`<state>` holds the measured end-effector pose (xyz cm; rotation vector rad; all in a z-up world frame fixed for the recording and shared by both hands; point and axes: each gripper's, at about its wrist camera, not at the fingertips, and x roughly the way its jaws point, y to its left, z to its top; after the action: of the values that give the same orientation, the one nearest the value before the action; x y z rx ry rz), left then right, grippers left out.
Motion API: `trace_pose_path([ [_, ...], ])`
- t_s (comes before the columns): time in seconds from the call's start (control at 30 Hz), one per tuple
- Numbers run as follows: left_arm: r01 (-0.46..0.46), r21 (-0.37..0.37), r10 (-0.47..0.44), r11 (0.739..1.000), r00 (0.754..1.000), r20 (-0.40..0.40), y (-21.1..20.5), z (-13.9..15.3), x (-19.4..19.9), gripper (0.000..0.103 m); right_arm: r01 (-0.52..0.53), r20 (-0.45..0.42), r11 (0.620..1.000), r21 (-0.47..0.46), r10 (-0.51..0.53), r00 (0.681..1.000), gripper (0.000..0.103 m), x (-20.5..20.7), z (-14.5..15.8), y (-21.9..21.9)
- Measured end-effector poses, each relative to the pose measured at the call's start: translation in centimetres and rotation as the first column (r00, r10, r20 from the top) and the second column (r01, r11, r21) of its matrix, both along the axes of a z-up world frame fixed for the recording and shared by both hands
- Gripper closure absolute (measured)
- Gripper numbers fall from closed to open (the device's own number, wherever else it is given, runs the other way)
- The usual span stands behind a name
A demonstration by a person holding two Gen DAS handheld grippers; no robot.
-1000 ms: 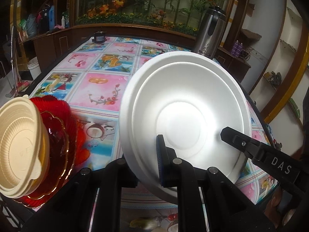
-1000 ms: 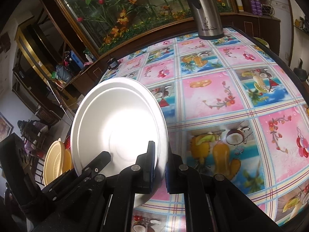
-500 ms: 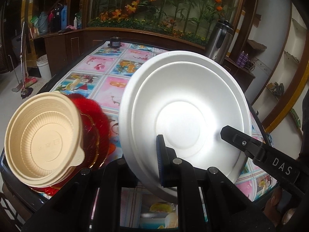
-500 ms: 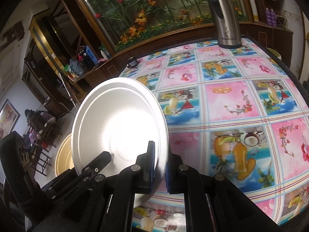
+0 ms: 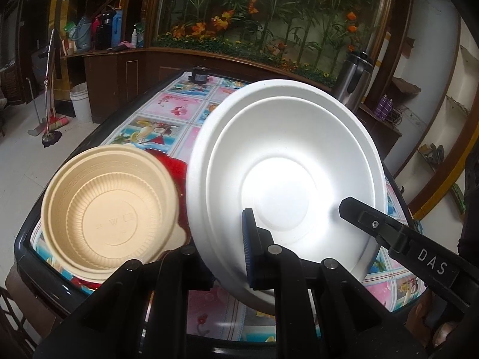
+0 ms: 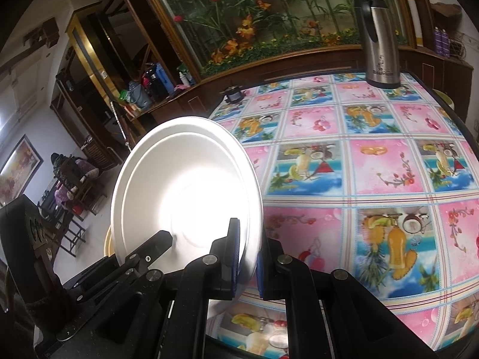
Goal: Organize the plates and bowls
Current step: 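Carry the white foam bowl over the red plate stack with the left tool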
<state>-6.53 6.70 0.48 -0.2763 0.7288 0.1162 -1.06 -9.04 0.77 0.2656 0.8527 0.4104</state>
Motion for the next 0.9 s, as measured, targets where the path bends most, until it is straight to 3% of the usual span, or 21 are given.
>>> trace_pose_path([
  [0.9, -0.155, 0.002, 0.155, 0.988, 0.988, 0.007, 5.7, 0.5, -2.6, 0.091, -0.180, 0.014, 0.984, -0.006, 0.180, 0.984, 0.094, 0.2, 1.0, 7.9],
])
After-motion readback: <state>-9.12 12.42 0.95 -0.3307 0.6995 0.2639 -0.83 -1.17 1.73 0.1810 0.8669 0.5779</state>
